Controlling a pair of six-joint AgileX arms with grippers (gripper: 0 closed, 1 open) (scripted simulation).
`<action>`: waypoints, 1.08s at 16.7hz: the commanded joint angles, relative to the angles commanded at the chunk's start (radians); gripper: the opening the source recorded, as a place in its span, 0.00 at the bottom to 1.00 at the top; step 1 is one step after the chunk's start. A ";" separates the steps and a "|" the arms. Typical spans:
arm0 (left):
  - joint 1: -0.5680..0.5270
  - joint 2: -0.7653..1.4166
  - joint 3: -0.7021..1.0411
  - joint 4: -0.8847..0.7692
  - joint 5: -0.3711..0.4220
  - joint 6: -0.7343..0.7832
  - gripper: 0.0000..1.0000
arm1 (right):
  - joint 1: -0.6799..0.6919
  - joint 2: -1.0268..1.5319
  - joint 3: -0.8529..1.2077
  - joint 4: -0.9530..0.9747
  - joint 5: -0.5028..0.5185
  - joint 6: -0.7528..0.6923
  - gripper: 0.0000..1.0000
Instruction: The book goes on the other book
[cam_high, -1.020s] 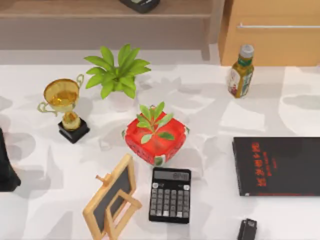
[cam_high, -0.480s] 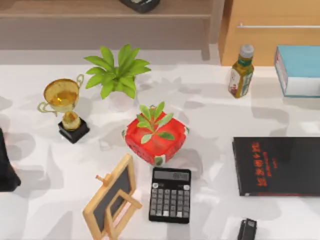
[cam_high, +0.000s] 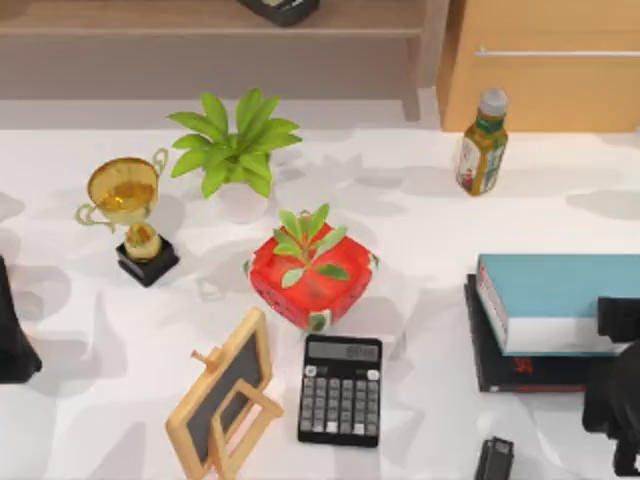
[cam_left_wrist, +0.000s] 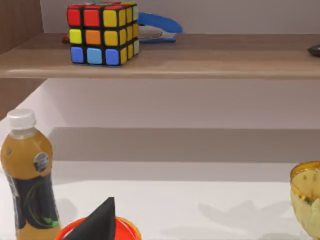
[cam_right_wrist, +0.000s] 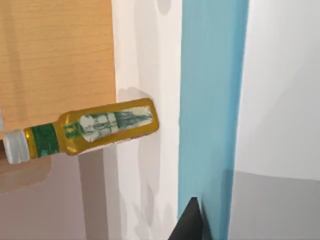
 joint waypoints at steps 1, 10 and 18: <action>0.000 0.000 0.000 0.000 0.000 0.000 1.00 | 0.001 0.000 0.000 0.000 0.000 0.001 0.00; 0.000 0.000 0.000 0.000 0.000 0.000 1.00 | -0.019 0.035 0.002 0.042 -0.015 -0.014 0.00; 0.000 0.000 0.000 0.000 0.000 0.000 1.00 | -0.019 0.036 0.002 0.042 -0.015 -0.014 0.38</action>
